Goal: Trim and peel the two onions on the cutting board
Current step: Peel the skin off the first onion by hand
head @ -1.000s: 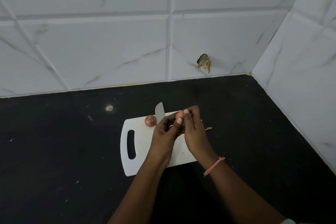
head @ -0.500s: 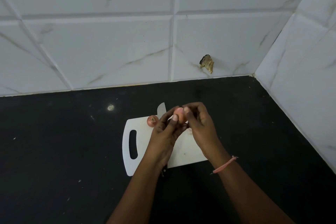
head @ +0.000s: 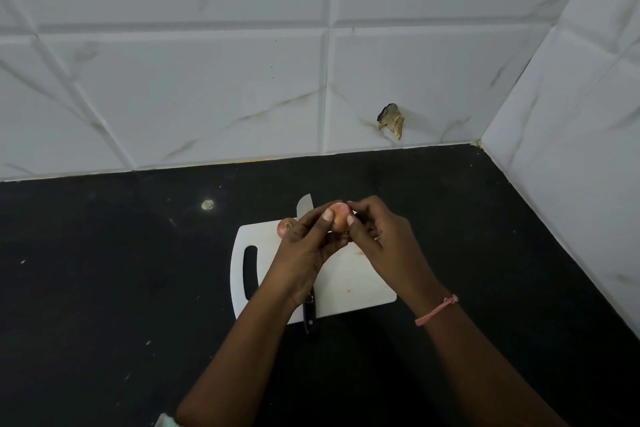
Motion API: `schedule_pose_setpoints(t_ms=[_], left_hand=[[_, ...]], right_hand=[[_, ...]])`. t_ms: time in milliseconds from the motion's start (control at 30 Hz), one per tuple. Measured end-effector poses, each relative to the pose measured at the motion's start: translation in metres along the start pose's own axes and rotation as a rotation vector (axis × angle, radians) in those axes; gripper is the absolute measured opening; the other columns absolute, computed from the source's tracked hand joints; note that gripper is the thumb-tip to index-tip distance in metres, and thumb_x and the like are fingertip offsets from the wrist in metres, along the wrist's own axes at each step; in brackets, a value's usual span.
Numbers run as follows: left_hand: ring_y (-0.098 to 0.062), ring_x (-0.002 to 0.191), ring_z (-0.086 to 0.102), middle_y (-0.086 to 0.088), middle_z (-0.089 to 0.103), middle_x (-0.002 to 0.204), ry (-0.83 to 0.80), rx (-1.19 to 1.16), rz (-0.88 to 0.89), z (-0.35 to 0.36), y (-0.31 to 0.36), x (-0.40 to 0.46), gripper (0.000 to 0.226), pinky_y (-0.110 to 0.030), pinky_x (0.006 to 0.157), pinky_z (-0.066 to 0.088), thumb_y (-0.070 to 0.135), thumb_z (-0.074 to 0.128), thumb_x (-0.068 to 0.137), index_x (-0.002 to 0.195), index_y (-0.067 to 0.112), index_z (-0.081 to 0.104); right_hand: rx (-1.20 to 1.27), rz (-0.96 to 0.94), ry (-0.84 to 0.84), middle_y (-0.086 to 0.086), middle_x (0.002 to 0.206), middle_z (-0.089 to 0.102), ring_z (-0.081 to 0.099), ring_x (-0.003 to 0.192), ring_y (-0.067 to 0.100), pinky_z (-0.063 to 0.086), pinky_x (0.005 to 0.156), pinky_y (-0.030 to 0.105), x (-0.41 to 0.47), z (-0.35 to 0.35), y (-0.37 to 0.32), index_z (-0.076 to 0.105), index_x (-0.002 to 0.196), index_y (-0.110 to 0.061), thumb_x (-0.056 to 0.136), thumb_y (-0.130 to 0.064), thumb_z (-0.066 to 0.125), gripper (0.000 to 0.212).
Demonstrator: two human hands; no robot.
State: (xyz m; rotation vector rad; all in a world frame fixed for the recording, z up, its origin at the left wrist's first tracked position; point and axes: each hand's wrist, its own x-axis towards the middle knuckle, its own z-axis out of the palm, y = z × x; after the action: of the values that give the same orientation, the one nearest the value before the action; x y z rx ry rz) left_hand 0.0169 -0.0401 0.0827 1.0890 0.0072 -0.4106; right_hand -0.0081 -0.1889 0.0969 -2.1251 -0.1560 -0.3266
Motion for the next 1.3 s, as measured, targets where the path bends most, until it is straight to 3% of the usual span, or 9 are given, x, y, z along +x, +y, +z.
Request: schedule_pose_setpoints(t_ms=[167,333,467,600,667,733,900,1033,1300], left_hand=[[-0.023,0.113,0.067,-0.01,0.07,0.121,-0.015,0.022,-0.035,-0.003,0.0,0.001,0.044,-0.028,0.091,0.056,0.032,0.059,0.088,0.125,0.01,0.065],[-0.022,0.112,0.068,-0.006,0.071,0.121,-0.081,0.019,-0.049,-0.008,0.003,0.0,0.042,-0.025,0.089,0.056,0.029,0.058,0.088,0.125,0.012,0.064],[-0.02,0.111,0.068,-0.005,0.071,0.119,-0.105,0.092,0.011,-0.009,0.009,-0.003,0.039,-0.027,0.088,0.056,0.025,0.059,0.087,0.124,0.014,0.064],[-0.018,0.11,0.068,-0.003,0.07,0.12,-0.089,0.202,0.052,-0.007,0.007,-0.002,0.038,-0.028,0.089,0.056,0.032,0.063,0.083,0.12,0.022,0.066],[-0.019,0.11,0.068,-0.004,0.069,0.122,-0.081,0.208,0.056,-0.006,0.005,-0.001,0.041,-0.032,0.092,0.056,0.032,0.065,0.083,0.122,0.02,0.066],[-0.021,0.111,0.068,-0.005,0.069,0.122,-0.072,0.235,0.072,-0.005,0.003,0.001,0.044,-0.035,0.093,0.056,0.03,0.066,0.084,0.126,0.016,0.065],[-0.023,0.111,0.067,-0.005,0.067,0.123,-0.071,0.305,0.119,-0.005,0.001,0.001,0.042,-0.032,0.089,0.057,0.022,0.068,0.087,0.127,0.015,0.064],[-0.02,0.108,0.068,0.0,0.07,0.117,-0.048,0.36,0.171,-0.005,0.004,0.0,0.038,-0.03,0.09,0.057,0.01,0.071,0.086,0.123,0.018,0.066],[-0.023,0.109,0.067,-0.002,0.07,0.12,-0.023,0.371,0.222,-0.004,0.0,0.0,0.039,-0.026,0.087,0.056,0.004,0.074,0.083,0.118,0.021,0.067]], right_hand=[[-0.103,-0.007,0.042,-0.018,0.081,0.06,0.063,0.084,-0.004,0.053,0.067,0.012,-0.002,0.002,0.003,0.056,0.105,-0.019,0.094,-0.03,0.057,0.015],[-0.117,0.01,0.096,-0.003,0.083,0.066,0.065,0.077,0.008,0.056,0.069,0.025,-0.004,0.004,0.004,0.059,0.101,-0.014,0.095,-0.022,0.059,0.01],[0.054,0.069,0.084,-0.004,0.085,0.069,0.069,0.08,0.005,0.057,0.066,0.02,-0.005,0.006,-0.003,0.059,0.098,-0.013,0.093,-0.029,0.059,0.016],[0.019,0.069,0.096,-0.001,0.079,0.067,0.067,0.075,0.011,0.056,0.062,0.025,-0.005,0.004,-0.003,0.056,0.094,-0.014,0.093,-0.037,0.053,0.023],[0.061,0.086,0.095,-0.005,0.08,0.067,0.067,0.078,0.005,0.056,0.064,0.019,-0.004,0.001,-0.004,0.057,0.093,-0.014,0.088,-0.044,0.053,0.03],[0.093,0.13,0.09,-0.005,0.081,0.068,0.068,0.079,0.002,0.056,0.065,0.017,-0.003,0.001,-0.003,0.058,0.092,-0.011,0.089,-0.037,0.06,0.026],[0.078,0.189,0.117,0.004,0.078,0.065,0.067,0.074,0.018,0.058,0.065,0.033,-0.001,-0.002,0.003,0.056,0.087,-0.01,0.093,-0.018,0.059,0.011],[0.217,0.249,0.068,0.0,0.087,0.069,0.069,0.082,0.008,0.059,0.068,0.023,0.002,-0.001,-0.005,0.056,0.091,-0.011,0.089,-0.022,0.066,0.015],[0.229,0.234,0.051,-0.002,0.089,0.069,0.067,0.084,0.006,0.057,0.069,0.021,0.001,0.004,-0.004,0.055,0.096,-0.01,0.09,-0.02,0.064,0.015]])
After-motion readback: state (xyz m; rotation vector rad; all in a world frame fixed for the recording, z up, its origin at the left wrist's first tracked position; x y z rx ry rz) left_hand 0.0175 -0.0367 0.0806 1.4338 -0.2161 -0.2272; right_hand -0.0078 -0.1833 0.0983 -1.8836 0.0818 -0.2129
